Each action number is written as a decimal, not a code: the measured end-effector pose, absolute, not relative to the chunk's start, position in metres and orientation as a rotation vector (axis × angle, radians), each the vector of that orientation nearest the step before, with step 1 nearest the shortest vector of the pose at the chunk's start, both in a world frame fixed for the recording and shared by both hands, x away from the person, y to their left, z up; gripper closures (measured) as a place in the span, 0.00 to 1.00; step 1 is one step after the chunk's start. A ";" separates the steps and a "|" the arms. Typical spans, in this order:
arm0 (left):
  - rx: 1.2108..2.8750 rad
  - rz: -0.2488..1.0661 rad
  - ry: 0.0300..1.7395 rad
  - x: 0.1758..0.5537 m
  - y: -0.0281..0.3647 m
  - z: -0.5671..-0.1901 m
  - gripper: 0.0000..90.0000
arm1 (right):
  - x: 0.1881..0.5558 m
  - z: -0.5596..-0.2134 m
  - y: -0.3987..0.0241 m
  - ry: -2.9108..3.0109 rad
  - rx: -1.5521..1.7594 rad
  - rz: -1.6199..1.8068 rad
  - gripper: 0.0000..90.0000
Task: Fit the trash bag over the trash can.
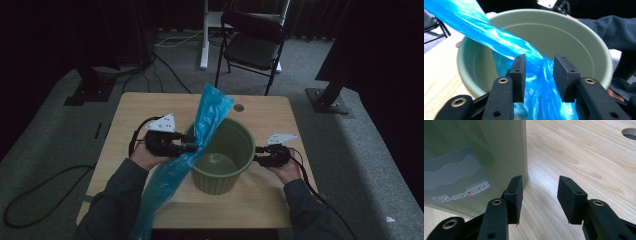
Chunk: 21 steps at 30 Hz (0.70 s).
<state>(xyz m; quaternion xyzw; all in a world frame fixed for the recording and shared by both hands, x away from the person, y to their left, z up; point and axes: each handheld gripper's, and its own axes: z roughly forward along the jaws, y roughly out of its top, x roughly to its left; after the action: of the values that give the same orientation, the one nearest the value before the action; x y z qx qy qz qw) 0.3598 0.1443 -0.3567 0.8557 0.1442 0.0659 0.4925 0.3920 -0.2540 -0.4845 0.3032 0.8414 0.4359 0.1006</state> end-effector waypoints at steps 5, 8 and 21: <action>2.036 0.181 0.407 0.370 0.144 -0.354 0.63 | 0.392 -0.484 -0.254 2.485 0.895 1.288 0.61; 2.025 0.194 0.430 0.374 0.144 -0.352 0.61 | 0.392 -0.485 -0.254 2.487 0.897 1.288 0.61; 2.065 0.215 0.555 0.391 0.140 -0.359 0.84 | 0.392 -0.485 -0.255 2.486 0.898 1.288 0.61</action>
<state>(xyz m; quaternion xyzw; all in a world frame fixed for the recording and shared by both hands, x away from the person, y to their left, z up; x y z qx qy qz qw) 0.3914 0.1402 -0.3591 0.8451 0.2272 0.0882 0.4759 0.3920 -0.2553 -0.4846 0.3037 0.8413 0.4358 0.1007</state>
